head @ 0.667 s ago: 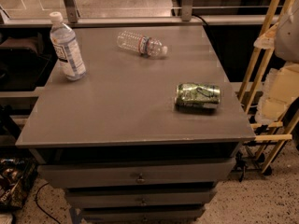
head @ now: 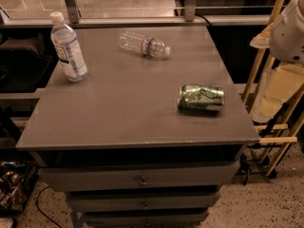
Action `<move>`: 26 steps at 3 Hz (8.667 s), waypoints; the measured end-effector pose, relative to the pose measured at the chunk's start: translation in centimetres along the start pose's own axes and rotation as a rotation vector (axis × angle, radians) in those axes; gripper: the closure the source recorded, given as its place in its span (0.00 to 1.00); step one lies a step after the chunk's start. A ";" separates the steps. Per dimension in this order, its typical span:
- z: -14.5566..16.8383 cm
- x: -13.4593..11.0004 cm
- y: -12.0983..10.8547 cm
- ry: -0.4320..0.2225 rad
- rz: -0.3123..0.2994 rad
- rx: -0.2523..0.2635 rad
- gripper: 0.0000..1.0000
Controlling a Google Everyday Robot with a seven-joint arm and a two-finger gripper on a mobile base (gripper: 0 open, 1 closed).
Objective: Move green can near blue plastic bottle
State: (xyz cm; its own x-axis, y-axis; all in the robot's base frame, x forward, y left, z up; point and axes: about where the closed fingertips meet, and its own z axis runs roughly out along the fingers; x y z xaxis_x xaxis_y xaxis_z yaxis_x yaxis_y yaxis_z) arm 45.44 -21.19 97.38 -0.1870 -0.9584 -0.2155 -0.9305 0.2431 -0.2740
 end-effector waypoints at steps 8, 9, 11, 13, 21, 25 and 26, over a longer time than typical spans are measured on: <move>14.9 -4.2 -3.0 -0.161 -0.067 -0.138 0.19; 15.4 -4.6 -3.0 -0.173 -0.084 -0.135 0.41; 14.1 -5.8 -3.4 -0.264 -0.100 -0.119 0.96; 14.3 -5.9 -3.2 -0.275 -0.082 -0.126 1.00; 21.4 -35.0 -3.8 -0.361 -0.595 -0.302 1.00; 23.7 -37.2 -5.3 -0.380 -0.560 -0.307 0.60; 23.6 -37.3 -5.3 -0.380 -0.560 -0.307 0.36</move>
Offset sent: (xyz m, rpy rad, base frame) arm 0.0528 0.0173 -0.0701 0.1131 0.1169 0.0832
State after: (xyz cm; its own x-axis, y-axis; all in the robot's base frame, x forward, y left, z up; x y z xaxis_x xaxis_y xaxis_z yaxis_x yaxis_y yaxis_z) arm 64.79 16.76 84.76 0.4111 -0.7955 -0.4452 -0.9112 -0.3724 -0.1759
